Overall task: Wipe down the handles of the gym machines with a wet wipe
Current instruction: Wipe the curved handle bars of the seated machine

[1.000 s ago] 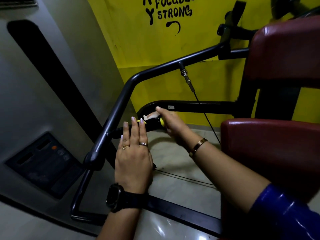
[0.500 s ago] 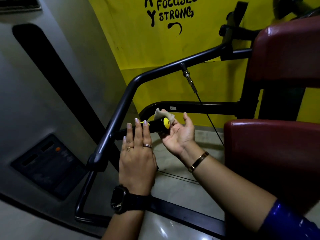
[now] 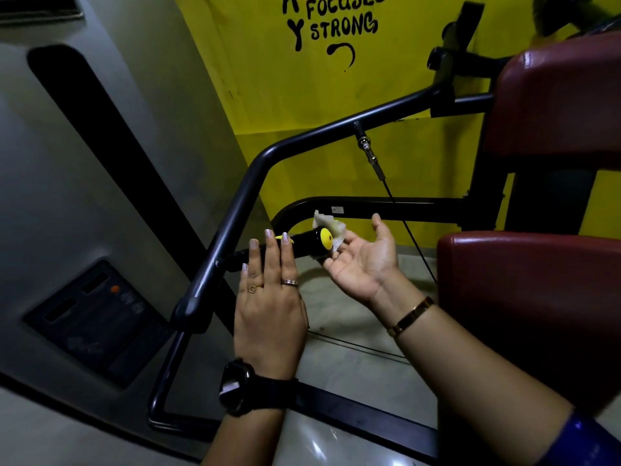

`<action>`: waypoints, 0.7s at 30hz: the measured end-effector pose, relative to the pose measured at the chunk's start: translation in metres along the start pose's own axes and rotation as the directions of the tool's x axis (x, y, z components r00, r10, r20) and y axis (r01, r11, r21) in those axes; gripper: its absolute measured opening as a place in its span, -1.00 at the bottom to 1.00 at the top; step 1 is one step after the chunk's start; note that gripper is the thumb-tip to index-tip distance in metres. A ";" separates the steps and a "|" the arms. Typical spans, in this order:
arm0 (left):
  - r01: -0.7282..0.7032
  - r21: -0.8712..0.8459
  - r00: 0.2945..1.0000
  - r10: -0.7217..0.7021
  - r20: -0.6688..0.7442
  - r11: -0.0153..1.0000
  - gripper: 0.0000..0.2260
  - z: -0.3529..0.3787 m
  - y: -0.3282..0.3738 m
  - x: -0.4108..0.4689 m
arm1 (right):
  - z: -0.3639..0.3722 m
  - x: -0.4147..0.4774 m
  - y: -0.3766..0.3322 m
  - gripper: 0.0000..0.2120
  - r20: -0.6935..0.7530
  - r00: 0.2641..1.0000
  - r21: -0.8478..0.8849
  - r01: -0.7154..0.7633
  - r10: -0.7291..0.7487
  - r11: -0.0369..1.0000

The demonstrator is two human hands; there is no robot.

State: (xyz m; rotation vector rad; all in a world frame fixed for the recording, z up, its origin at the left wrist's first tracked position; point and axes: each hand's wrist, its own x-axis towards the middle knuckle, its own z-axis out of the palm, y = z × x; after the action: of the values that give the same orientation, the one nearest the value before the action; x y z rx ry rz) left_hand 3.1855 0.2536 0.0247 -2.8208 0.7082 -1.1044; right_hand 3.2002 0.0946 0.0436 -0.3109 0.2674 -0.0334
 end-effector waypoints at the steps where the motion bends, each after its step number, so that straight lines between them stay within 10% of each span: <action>1: -0.001 0.002 1.000 0.001 -0.001 1.000 -0.37 0.000 0.000 0.000 | 0.002 0.003 0.003 -0.27 0.002 1.000 -0.001 0.002 -0.002 1.000; 21: 0.003 -0.017 1.000 -0.003 -0.009 1.000 -0.36 0.001 -0.001 -0.001 | 0.002 0.025 0.017 -0.23 0.055 0.997 -0.228 -0.039 0.052 0.973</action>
State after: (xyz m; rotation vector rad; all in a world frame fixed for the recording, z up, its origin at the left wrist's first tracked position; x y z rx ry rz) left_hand 3.1859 0.2544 0.0232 -2.8334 0.7182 -1.1183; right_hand 3.2247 0.1099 0.0340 -0.5324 0.2179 0.0523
